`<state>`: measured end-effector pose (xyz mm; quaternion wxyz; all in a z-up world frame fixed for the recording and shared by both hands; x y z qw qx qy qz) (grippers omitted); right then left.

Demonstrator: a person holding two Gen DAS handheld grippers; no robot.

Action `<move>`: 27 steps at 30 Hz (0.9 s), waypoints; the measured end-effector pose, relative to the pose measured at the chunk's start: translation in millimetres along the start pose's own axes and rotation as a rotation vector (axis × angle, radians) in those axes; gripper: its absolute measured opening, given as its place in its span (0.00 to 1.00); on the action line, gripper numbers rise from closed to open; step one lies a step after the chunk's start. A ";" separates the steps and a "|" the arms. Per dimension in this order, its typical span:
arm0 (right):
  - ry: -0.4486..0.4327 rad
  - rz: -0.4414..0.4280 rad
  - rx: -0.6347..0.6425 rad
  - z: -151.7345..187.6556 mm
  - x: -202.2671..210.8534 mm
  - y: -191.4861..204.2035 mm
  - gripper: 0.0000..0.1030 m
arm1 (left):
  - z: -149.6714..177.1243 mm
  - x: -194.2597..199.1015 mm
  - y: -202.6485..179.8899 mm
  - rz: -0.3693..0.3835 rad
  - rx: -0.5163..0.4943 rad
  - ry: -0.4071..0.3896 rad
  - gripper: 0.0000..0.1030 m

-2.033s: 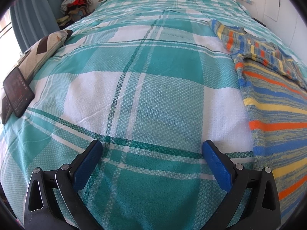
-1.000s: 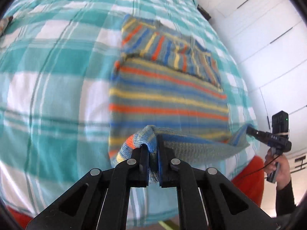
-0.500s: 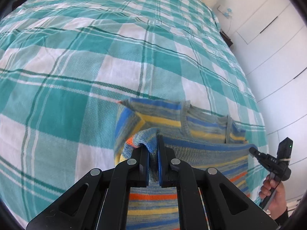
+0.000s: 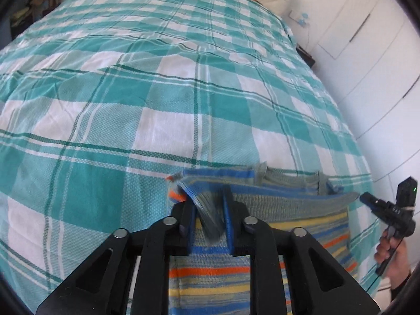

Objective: Fold small clothes
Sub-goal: 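Grasp the sweater hem with both tools, then lift the hem with both tools and fold it over toward the collar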

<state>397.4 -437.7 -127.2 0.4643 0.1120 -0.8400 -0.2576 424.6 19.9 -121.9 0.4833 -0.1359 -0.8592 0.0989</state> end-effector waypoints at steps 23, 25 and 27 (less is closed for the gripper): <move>0.180 0.021 0.181 107.7 36.1 24.2 0.68 | 139.2 49.1 12.3 0.086 -0.114 0.120 0.83; 0.230 0.005 0.146 135.4 32.4 17.2 0.64 | 152.4 40.6 4.9 0.088 -0.119 0.142 0.68; 0.298 0.022 0.128 156.1 17.4 10.6 0.24 | 161.1 26.4 1.2 0.040 -0.128 0.187 0.08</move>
Point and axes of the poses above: each gripper's, at about its wrist camera, not at the fingertips, and x roughly against the way its jaws point, y to its left, z to its underside, the point moved 4 cm from there along -x, roughly the way its jaws point, and after that the axes turned 1 degree about z, right-handed, at the moved point
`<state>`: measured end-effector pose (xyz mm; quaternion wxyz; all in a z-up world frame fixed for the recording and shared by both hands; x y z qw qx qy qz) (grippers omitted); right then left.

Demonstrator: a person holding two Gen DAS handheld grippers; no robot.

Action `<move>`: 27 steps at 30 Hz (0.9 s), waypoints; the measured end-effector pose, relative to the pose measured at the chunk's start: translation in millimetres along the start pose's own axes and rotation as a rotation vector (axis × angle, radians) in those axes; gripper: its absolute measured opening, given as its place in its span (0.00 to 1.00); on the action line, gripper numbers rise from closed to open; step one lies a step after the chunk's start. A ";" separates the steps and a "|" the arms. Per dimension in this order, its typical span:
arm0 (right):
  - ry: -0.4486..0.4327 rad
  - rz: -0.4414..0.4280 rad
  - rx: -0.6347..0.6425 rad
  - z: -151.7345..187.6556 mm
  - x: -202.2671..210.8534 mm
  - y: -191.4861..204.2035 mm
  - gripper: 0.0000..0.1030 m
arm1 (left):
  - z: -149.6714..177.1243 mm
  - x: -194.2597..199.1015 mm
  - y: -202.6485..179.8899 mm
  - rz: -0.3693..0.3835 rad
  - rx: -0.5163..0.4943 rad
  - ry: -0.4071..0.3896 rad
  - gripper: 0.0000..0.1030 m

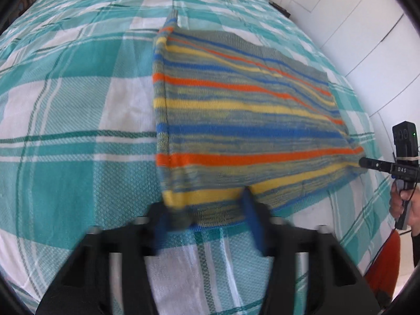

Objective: Fold small clothes
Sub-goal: 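Lift the hem with both tools and fold it over toward the collar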

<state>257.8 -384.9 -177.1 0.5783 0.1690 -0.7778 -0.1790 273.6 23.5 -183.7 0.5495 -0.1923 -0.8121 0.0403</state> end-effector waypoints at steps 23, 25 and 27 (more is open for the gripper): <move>-0.094 0.048 -0.113 35.8 10.0 -1.8 0.44 | 17.6 18.2 6.7 0.144 0.130 -0.028 0.35; -0.044 0.031 -0.204 38.2 0.4 -16.9 0.02 | 18.9 11.1 4.2 0.125 0.137 0.018 0.13; 0.007 0.029 -0.226 44.2 3.6 -22.2 0.02 | 21.1 20.8 4.6 0.107 0.121 0.019 0.16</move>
Point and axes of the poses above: each gripper's, at about its wrist camera, not at the fingertips, and x roughly against the way its jaws point, y to its left, z to its underside, the point moved 4 cm from there along -x, roughly the way its jaws point, and after that the axes turned 1 degree about z, right-handed, at the moved point
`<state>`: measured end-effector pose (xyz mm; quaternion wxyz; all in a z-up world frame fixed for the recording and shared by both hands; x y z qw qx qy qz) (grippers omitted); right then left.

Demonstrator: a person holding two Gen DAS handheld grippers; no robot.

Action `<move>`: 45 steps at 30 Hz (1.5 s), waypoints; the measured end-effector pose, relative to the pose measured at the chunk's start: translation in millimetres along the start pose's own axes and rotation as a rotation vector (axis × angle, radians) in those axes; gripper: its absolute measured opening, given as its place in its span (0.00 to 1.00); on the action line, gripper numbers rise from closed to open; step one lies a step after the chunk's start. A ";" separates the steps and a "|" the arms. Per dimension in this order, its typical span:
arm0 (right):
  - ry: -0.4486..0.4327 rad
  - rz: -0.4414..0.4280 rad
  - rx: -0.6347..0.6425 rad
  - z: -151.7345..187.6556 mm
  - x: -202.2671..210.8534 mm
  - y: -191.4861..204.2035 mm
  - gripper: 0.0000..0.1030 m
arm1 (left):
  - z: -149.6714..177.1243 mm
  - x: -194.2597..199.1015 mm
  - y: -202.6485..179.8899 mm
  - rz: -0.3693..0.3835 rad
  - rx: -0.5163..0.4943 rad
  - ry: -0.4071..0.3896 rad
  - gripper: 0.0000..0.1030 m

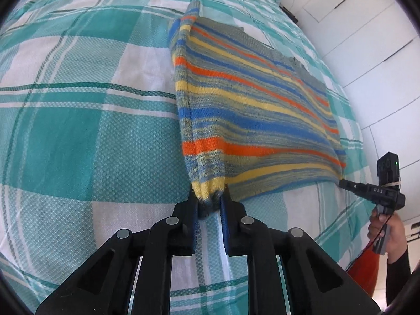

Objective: Fold small clothes

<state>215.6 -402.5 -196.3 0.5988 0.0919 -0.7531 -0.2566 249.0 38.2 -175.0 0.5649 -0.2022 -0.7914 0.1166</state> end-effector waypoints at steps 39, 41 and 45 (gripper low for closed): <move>-0.364 0.690 0.318 93.9 20.1 28.8 0.61 | 102.6 5.6 1.1 -0.417 -0.118 -0.299 0.99; -0.364 0.694 0.322 94.5 19.7 29.1 0.61 | 102.7 5.5 1.3 -0.414 -0.117 -0.300 0.99; -0.359 0.702 0.328 95.2 17.5 29.1 0.62 | 102.6 5.6 1.9 -0.409 -0.115 -0.301 0.99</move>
Point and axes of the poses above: each gripper's, at about its wrist camera, not at the fingertips, and x roughly against the way its jaws point, y to its left, z to its underside, the point moved 4 cm from there along -x, roughly the way its jaws point, and after that the axes turned 1 degree about z, right-handed, at the moved point
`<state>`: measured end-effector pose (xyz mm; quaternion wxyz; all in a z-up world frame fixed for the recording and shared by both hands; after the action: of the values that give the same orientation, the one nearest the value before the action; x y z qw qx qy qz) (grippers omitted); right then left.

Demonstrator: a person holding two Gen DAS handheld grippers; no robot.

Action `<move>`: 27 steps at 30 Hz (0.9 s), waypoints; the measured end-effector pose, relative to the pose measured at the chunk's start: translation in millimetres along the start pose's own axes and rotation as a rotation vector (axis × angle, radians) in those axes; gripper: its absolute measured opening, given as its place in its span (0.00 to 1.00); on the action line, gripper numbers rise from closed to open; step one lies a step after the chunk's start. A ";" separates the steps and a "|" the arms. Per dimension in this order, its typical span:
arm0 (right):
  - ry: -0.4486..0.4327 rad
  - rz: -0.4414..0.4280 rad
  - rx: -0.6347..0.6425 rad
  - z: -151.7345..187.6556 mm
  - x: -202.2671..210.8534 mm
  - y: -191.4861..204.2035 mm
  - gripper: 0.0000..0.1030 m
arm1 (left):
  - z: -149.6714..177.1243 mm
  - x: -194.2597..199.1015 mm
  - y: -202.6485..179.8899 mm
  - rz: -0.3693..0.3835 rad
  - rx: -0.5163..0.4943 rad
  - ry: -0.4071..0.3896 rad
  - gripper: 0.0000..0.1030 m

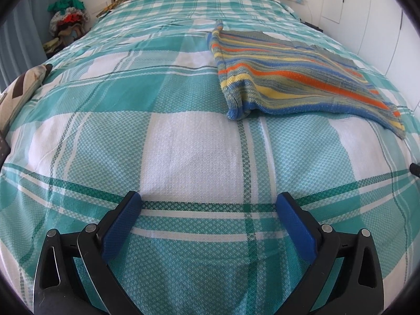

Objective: Fold small clothes

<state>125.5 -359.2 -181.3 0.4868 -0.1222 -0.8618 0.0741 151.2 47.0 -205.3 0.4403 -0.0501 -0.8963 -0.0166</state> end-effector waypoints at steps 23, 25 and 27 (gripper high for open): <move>-0.003 -0.014 -0.082 11.2 -19.6 -11.9 0.84 | 0.5 0.5 -0.3 0.002 0.002 0.002 0.99; -0.006 -0.025 -0.109 13.0 -23.5 -16.0 0.90 | 0.1 0.3 -0.2 0.004 0.003 0.001 0.99; -0.012 -0.028 -0.127 14.2 -26.2 -18.4 0.93 | 0.0 0.2 -0.2 0.006 0.005 0.000 0.99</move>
<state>123.8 -384.4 -205.6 0.4738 -0.1404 -0.8693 0.0131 151.1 46.8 -205.2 0.4405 -0.0517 -0.8961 -0.0131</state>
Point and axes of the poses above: each gripper's, at about its wrist camera, not at the fingertips, and x roughly against the way its jaws point, y to its left, z to its underside, the point moved 4 cm from there along -x, roughly the way its jaws point, and after that the axes turned 1 degree about z, right-handed, at the moved point
